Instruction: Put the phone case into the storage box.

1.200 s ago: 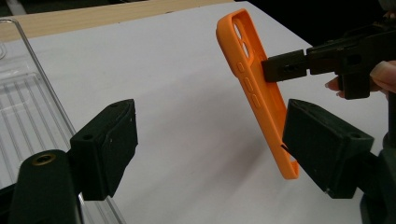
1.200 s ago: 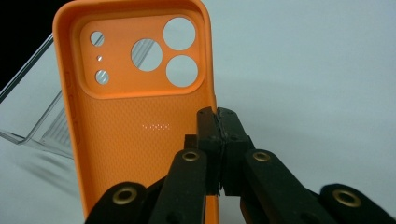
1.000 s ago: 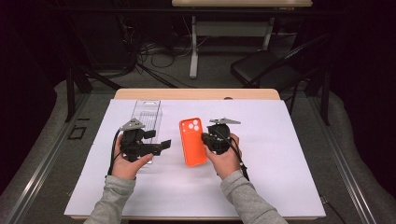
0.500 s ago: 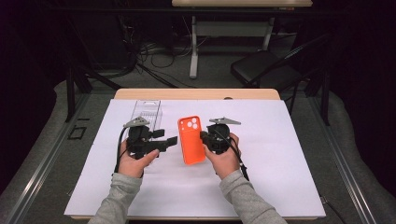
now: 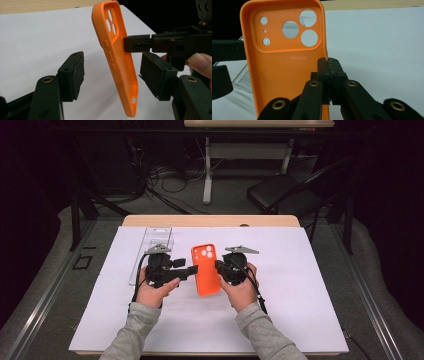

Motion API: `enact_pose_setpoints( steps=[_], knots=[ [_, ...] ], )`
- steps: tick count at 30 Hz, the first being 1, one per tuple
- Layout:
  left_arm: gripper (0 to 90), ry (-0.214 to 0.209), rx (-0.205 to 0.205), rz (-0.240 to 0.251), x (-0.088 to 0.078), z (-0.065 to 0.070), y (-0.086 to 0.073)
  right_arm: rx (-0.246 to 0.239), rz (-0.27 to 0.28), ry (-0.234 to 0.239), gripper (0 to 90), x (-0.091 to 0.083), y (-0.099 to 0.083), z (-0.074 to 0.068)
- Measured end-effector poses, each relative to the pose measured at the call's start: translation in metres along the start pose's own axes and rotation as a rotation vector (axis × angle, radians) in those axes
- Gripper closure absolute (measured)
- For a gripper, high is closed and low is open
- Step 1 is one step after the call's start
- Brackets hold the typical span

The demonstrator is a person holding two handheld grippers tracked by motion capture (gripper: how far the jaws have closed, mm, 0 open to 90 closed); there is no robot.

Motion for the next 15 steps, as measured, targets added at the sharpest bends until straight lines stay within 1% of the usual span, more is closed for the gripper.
enact_pose_setpoints(
  steps=[3,5,7,11,12,15],
  knots=[
    [36.9,0.014,0.006,-0.003,0.0027,-0.0009,0.0003,0.001,0.001,0.0,89.1,-0.0002,0.0001,0.0],
    [38.6,0.008,-0.009,-0.009,0.0042,-0.0004,-0.0001,0.001,0.001,0.0,89.1,0.0,0.0001,0.0003],
    [39.5,0.013,-0.01,-0.013,0.0056,-0.0007,-0.0006,0.002,0.001,0.001,89.1,-0.0002,0.0002,0.0004],
    [42.1,0.045,-0.044,-0.011,0.0079,-0.0023,-0.0015,0.002,0.002,0.001,89.1,-0.0006,0.0002,0.0001],
    [45.1,0.043,-0.053,-0.009,0.0082,-0.0024,-0.0015,0.002,0.001,0.001,89.1,-0.0006,0.0,0.0001],
    [47.6,0.026,-0.082,0.003,0.0102,-0.0022,0.0,0.002,0.001,0.001,89.1,-0.0006,-0.0001,0.0002]
  ],
)
Point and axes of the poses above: each handheld gripper's, and its own axes: x roughly forward along the jaws, y roughly out of its top, z roughly to its right, the point moved 9 cm from there along x, roughly forward along the jaws, and after that the axes turned 4 degrees about x, right-handed, at the moved point
